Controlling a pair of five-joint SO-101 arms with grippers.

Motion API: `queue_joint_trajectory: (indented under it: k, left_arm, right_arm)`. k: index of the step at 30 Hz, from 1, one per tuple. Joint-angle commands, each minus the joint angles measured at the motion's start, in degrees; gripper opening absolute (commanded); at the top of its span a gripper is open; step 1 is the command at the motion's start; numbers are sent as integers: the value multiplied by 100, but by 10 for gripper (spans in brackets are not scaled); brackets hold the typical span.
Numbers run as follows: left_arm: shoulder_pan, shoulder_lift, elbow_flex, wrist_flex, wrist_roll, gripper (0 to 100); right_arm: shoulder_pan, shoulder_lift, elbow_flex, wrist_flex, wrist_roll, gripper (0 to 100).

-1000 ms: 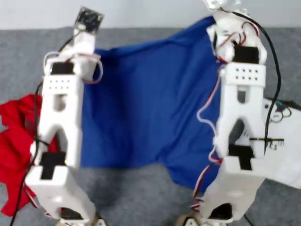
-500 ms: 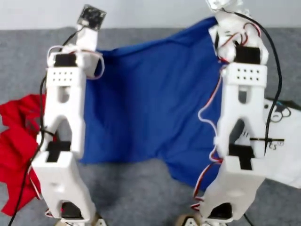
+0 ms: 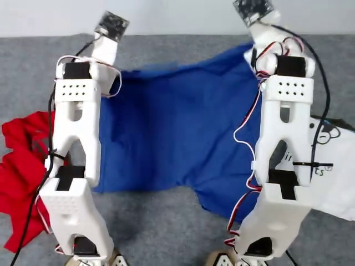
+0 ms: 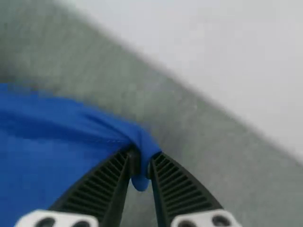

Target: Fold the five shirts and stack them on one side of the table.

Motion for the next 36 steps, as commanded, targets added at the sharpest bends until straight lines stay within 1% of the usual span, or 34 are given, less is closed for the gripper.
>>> queue_joint_trajectory:
  k: [1, 9, 13, 15, 22, 26, 30, 33, 36]
  left_arm:
    - [132, -158, -312, 1081, -475, 5]
    - [141, -141, -286, 2119, -633, 5]
    - [141, -141, -268, 2365, -659, 5]
    - [132, -141, -101, 2365, -651, 5]
    - [167, -141, 629, 2277, -659, 5]
    - [141, -185, 848, 2286, -651, 5]
    - [123, -202, 857, 2286, -651, 5]
    - [149, -202, 796, 2277, -651, 5]
    - [149, -202, 470, 2277, -642, 5]
  right_arm:
    - [13, -321, -545, 884, 70, 10]
    - [-136, -699, -545, 2765, 79, 10]
    - [-136, -822, -545, 3477, 70, 10]
    - [-136, -884, -519, 3793, 70, 10]
    - [-92, -1270, -352, 3820, 70, 10]
    - [-57, -1842, 589, 3820, 88, 10]
    - [-92, -2431, 1538, 3793, 88, 11]
    - [-110, -2615, 1626, 3714, 88, 11]
    - [-92, -2615, 1618, 3477, 97, 11]
